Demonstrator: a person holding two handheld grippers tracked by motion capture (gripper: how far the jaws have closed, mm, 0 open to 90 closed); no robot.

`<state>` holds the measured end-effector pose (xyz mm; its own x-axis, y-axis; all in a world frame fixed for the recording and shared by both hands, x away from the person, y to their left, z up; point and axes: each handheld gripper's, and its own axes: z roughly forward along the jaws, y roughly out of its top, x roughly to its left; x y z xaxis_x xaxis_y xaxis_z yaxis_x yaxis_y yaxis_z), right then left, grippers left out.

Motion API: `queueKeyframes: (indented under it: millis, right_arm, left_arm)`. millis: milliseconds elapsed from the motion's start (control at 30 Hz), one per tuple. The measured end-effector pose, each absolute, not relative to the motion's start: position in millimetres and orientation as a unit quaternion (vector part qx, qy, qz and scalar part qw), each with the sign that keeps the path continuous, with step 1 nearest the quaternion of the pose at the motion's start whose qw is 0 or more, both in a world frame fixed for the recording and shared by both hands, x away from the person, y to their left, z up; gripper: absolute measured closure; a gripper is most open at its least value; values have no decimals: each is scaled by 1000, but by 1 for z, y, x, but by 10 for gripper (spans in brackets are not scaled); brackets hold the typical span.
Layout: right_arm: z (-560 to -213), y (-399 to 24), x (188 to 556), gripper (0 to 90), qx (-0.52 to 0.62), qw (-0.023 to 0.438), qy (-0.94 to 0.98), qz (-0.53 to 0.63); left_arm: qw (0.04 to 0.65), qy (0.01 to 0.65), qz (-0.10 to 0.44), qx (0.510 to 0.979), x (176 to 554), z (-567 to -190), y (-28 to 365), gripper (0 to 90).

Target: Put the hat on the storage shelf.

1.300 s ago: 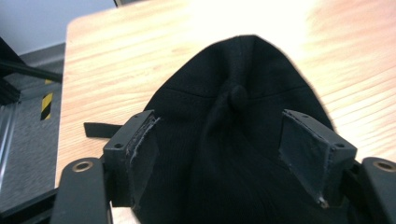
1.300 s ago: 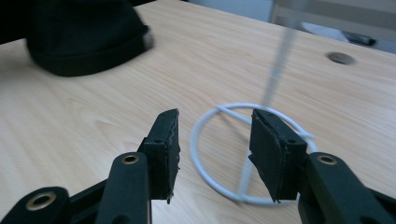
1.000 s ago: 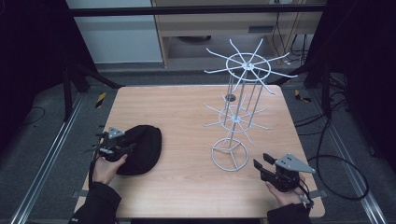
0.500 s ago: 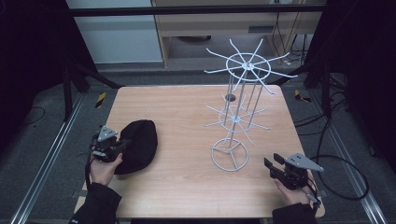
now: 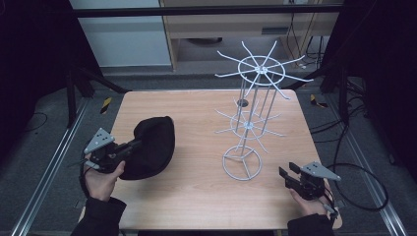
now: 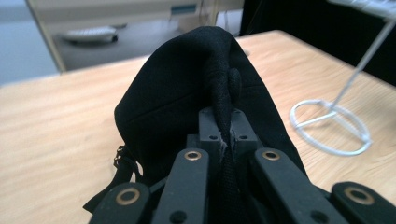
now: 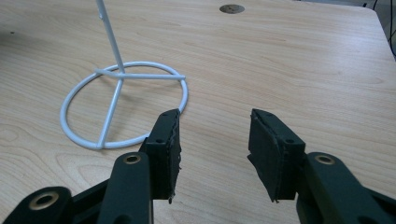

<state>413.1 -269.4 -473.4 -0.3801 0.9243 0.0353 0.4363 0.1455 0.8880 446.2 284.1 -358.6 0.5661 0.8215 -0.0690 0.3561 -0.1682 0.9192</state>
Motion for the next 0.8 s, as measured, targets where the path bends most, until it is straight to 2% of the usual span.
queueKeyframes:
  millis: [400,800]
  right_arm:
    - [-474,-269,413,537,484,281,705,437]
    - [-475,-268,414,537,482,278,707,436]
  left_arm:
    - [603,320,218,698,409,-297,274,862]
    - [639,265,222,687,401,-245,247,862]
